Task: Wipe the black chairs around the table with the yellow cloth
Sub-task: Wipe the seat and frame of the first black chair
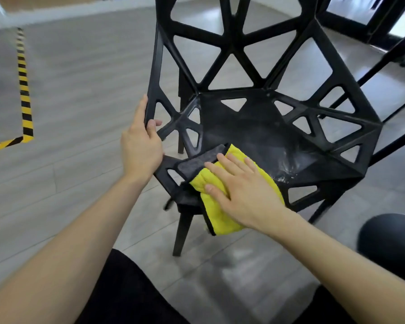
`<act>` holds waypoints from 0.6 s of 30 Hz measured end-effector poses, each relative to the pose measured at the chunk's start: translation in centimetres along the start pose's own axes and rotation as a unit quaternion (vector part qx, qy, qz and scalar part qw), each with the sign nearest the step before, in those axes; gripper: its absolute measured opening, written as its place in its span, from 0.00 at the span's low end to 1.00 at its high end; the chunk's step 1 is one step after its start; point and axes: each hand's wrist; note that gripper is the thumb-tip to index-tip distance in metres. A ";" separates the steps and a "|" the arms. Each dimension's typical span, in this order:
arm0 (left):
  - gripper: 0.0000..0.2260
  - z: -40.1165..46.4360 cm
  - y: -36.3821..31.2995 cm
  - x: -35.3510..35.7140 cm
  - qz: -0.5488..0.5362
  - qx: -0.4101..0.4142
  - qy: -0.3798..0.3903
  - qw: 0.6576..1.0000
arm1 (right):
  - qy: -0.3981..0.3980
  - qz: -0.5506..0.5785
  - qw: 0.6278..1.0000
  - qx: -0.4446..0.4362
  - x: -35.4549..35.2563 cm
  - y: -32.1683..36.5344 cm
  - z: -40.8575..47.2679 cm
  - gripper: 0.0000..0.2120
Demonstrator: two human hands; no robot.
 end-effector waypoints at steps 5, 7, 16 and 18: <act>0.26 -0.2 0.0 -0.1 0.016 0.009 0.011 1.000 | -0.107 -0.076 0.984 0.124 3.4 4.9 1.4 0.37; 0.26 0.0 -0.1 -0.3 0.027 0.016 0.012 0.999 | -0.161 -0.028 0.981 0.109 5.3 10.3 1.5 0.35; 0.26 -0.5 -1.1 -1.2 -0.014 -0.031 0.036 0.999 | -0.258 -0.070 0.949 0.170 2.2 -1.5 -2.9 0.25; 0.26 -0.5 -0.8 -0.9 0.014 -0.003 0.014 1.000 | -0.281 -0.036 0.946 0.156 4.3 3.8 -1.2 0.25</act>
Point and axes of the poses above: each hand's wrist, its own z-axis towards the middle knuckle, its own x-axis out of the palm, y = z × x, and after that the axes turned 13 degrees about -y, right-handed
